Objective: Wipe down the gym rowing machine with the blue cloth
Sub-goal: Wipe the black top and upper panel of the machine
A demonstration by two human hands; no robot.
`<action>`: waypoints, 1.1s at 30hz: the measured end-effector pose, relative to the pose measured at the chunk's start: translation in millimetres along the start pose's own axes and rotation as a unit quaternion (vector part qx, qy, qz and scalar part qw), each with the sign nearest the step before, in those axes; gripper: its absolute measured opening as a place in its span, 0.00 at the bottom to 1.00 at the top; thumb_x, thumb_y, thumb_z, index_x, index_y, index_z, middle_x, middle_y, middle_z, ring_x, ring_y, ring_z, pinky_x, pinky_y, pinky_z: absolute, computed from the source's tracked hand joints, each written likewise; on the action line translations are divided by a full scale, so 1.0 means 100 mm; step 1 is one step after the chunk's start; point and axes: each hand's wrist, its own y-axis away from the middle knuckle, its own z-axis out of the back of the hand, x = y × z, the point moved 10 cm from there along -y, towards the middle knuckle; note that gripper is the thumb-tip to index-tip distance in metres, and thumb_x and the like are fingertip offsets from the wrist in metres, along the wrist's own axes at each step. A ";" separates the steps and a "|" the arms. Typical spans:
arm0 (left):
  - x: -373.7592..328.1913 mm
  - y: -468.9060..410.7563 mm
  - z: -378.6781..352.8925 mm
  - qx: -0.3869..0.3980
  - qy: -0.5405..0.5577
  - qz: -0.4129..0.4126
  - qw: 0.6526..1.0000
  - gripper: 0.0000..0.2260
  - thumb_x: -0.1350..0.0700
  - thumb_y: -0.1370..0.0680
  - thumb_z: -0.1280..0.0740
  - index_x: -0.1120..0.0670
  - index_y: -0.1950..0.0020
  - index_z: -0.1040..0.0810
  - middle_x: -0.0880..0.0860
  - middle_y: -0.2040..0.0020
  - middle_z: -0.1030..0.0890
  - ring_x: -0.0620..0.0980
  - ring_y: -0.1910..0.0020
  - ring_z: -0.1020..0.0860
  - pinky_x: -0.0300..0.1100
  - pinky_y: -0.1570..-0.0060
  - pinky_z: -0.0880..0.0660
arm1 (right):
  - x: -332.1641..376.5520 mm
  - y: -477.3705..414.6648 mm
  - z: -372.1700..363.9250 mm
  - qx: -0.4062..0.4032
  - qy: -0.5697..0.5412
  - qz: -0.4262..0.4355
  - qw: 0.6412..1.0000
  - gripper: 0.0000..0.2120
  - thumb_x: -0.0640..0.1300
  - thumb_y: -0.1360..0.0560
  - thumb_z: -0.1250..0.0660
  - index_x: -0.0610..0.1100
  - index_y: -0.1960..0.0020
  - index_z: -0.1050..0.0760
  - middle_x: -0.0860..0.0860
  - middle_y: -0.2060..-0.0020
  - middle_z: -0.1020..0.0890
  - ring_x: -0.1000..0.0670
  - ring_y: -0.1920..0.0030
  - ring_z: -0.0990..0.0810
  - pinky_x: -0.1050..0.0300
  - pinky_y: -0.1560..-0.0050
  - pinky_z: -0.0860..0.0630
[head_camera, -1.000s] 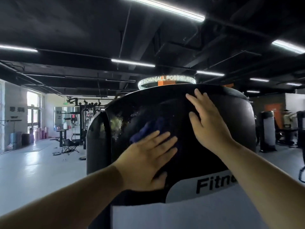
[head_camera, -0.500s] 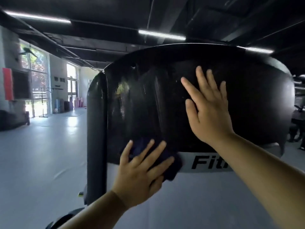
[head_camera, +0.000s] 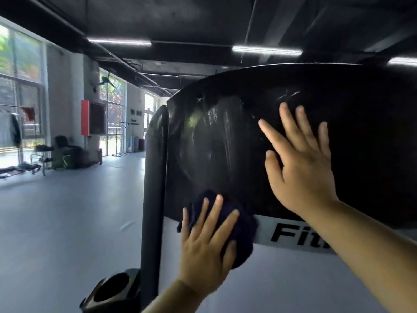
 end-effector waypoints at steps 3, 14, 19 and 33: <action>0.14 -0.48 0.15 -0.005 -0.023 -0.087 0.996 0.24 0.46 0.22 0.43 0.43 0.25 0.36 0.49 0.22 0.41 0.51 0.21 0.46 0.65 0.29 0.43 | 0.00 -0.01 0.00 0.004 -0.006 0.001 1.000 0.25 0.47 0.20 0.48 0.53 0.23 0.39 0.49 0.21 0.46 0.47 0.20 0.53 0.43 0.23 0.61; -0.61 -1.60 0.29 -0.009 -0.058 -0.191 0.980 0.22 0.44 0.21 0.43 0.45 0.27 0.29 0.49 0.23 0.34 0.51 0.23 0.40 0.65 0.27 0.46 | -0.73 -0.19 0.49 -0.020 -0.031 -0.161 0.986 0.26 0.42 0.19 0.44 0.56 0.23 0.41 0.55 0.20 0.52 0.56 0.21 0.60 0.51 0.23 0.63; -0.10 -1.79 0.43 -0.031 -0.091 -0.146 0.985 0.23 0.43 0.20 0.45 0.44 0.26 0.31 0.51 0.22 0.38 0.52 0.22 0.42 0.66 0.26 0.52 | -0.91 -0.04 0.58 0.003 -0.014 -0.172 0.985 0.27 0.42 0.19 0.43 0.56 0.22 0.42 0.56 0.20 0.52 0.57 0.21 0.58 0.52 0.23 0.59; -0.64 -1.91 0.25 0.024 -0.114 -0.232 0.966 0.24 0.42 0.21 0.47 0.44 0.26 0.31 0.50 0.22 0.37 0.52 0.23 0.41 0.61 0.26 0.49 | -1.32 -0.19 0.83 -0.051 -0.062 -0.162 0.983 0.25 0.40 0.18 0.42 0.53 0.23 0.38 0.52 0.21 0.43 0.53 0.21 0.48 0.40 0.23 0.46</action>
